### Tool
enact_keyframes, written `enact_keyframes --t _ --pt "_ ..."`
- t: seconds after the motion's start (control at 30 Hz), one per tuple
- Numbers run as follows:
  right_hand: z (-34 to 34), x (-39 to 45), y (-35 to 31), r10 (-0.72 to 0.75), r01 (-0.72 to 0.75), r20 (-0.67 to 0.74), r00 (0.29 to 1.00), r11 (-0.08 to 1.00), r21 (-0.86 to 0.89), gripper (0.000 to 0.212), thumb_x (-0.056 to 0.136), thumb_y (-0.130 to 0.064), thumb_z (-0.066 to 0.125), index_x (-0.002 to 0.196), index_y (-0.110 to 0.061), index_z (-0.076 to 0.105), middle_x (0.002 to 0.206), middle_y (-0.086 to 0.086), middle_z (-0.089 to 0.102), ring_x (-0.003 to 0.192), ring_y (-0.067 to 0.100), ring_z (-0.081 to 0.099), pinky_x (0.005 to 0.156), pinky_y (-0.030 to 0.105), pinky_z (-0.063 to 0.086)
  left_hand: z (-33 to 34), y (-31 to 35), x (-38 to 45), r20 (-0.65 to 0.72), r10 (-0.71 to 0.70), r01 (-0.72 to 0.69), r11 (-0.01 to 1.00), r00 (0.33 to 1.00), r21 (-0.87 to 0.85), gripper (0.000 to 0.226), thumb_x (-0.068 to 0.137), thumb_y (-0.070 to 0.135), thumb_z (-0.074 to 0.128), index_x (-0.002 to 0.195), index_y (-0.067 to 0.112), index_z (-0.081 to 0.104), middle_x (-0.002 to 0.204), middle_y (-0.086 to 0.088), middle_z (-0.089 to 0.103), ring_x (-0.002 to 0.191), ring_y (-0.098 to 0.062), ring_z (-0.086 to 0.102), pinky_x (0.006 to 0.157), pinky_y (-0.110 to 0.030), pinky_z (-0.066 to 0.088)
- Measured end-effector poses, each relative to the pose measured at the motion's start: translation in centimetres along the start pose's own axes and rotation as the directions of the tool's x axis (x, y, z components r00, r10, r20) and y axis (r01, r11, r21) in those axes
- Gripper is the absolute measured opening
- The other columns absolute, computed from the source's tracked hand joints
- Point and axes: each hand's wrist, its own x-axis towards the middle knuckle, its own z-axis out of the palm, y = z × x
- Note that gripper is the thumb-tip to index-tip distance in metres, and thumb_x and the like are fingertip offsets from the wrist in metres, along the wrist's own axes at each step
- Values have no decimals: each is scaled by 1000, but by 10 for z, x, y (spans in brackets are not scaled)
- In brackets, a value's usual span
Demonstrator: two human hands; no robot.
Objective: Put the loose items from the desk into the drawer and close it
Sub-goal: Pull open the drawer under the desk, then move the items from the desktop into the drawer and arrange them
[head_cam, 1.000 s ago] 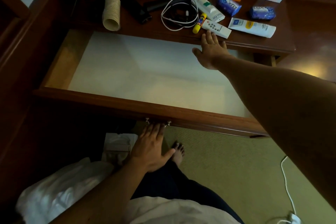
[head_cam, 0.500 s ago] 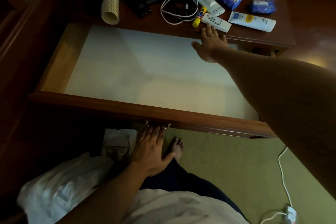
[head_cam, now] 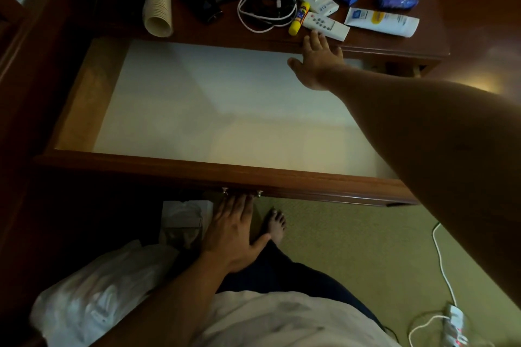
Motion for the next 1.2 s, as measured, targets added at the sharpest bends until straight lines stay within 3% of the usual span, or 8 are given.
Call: enact_keyframes --t 0.4,0.53,0.63,0.73,0.83,0.93,1.07,1.2 --pt "-1 -2 0 -13 13 1 1000 1000 -13 82 99 -64 23 160 -12 5 167 11 -8 154 28 -5 122 54 2 -19 6 -10 -45 -12 12 1000 999 -2 92 92 72 12 160 11 7 168 -11 7 155 -28 4 125 -43 1" --pt "0 -17 0 -52 52 -8 999 999 -10 80 100 -62 25 159 -9 15 167 15 -3 154 31 2 122 55 2 -46 7 -20 -273 174 -175 984 946 21 73 96 58 36 141 4 55 140 -13 60 128 -31 58 113 -43 35" --pt "-4 -33 2 -117 118 -21 993 993 32 70 103 -53 28 158 -11 21 167 14 4 154 29 5 122 53 2 -76 8 -7 -385 310 -331 943 869 13 59 95 47 47 130 4 65 118 -9 72 105 -25 69 99 -39 52" --pt "-8 -43 10 -124 127 -37 992 987 96 63 104 -48 30 156 -12 28 167 14 10 154 28 8 122 51 3 -108 12 15 -426 381 -405 914 821 37 50 93 40 54 126 5 68 118 -9 72 98 -26 71 86 -36 58" --pt "-14 -45 21 -114 117 -34 993 988 104 61 104 -47 30 155 -13 31 167 12 13 154 28 8 122 51 4 -142 19 46 -418 370 -380 923 829 62 56 95 43 50 134 5 62 133 -12 65 119 -28 63 102 -39 50" --pt "-24 -43 32 -103 110 -74 992 989 98 59 103 -47 32 150 -13 40 164 11 23 152 28 16 121 52 8 -176 28 81 -376 323 -296 946 868 128 68 98 51 34 150 8 43 155 -11 43 145 -28 38 122 -43 25" --pt "-42 -41 41 -85 95 -120 989 992 81 53 101 -48 33 140 -15 50 153 11 40 142 30 32 115 51 22 -215 36 121 -340 279 -233 957 898 171 73 97 56 23 156 12 28 165 -9 24 153 -26 16 125 -43 9" --pt "-59 -44 46 -53 68 -121 991 989 129 53 103 -44 34 146 -15 45 154 12 41 143 30 32 116 51 21 -241 40 154 -345 273 -217 957 898 193 69 99 54 29 154 13 34 163 -10 27 152 -29 17 125 -46 10"
